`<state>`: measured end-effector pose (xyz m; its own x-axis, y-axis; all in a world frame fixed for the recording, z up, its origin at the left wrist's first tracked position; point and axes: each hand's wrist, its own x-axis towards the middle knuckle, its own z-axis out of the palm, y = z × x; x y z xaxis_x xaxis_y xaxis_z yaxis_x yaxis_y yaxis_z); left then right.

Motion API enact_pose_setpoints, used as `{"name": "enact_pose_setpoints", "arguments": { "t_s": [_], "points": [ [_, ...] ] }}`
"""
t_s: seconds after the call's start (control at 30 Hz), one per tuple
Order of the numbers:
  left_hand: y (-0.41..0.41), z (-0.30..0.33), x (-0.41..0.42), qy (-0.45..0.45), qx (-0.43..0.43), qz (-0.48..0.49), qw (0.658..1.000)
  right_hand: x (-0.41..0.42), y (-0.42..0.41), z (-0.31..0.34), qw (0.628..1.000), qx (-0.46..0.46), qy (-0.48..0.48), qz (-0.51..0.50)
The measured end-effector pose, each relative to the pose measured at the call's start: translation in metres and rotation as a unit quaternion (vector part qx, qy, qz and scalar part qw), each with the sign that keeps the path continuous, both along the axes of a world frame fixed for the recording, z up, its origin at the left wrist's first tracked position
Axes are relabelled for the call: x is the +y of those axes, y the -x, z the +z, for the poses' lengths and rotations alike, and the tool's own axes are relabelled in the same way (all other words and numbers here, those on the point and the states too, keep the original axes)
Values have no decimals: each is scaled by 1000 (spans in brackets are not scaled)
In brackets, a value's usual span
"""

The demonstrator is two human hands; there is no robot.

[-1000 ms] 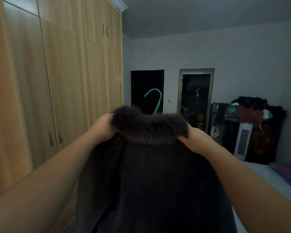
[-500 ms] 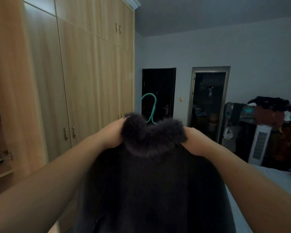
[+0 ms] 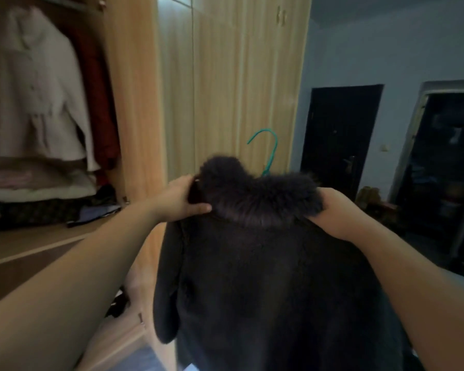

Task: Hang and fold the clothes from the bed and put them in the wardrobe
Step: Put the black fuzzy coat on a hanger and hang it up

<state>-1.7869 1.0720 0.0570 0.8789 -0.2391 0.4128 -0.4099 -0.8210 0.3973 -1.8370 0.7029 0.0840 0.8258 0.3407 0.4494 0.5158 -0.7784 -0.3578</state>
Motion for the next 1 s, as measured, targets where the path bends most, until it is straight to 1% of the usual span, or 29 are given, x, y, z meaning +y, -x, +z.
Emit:
{"name": "enact_pose_setpoints", "arguments": {
  "t_s": [0.03, 0.17, 0.27, 0.4, 0.47, 0.57, 0.67, 0.77, 0.87, 0.93, 1.0],
  "points": [
    [2, -7, 18, -9, 12, 17, 1000, 13, -6, -1, 1000, 2, -3, 10],
    [24, -14, 84, -72, 1, 106, 992, 82, -13, 8, 997, 24, -12, 72],
    [41, -5, 138, -60, 4, 164, 985, 136, -17, 16, 993, 31, -16, 116],
    [69, 20, 205, -63, -57, 210, 974, 218, -12, 32, 989, 8, -25, 149],
    [86, 37, 233, -62, -72, 235, 967, 262, -8, 42, 989, -20, -15, 148],
    [115, 64, 272, -42, -93, 271, 957, 322, -6, 55, 991, -53, -6, 125],
    [138, 87, 315, -45, -124, 310, 942, 380, -4, 67, 990, -93, 0, 102],
    [156, 104, 351, -60, -157, 316, 934, 437, 1, 79, 988, -129, 30, 85],
    [170, 121, 383, -81, -174, 325, 926, 491, 4, 90, 984, -156, 23, 88],
    [174, 131, 400, -99, -189, 341, 916, 524, 2, 97, 979, -179, 12, 97],
    [174, 138, 417, -123, -209, 375, 895, 555, -2, 103, 975, -199, 10, 102]
  ]
}}
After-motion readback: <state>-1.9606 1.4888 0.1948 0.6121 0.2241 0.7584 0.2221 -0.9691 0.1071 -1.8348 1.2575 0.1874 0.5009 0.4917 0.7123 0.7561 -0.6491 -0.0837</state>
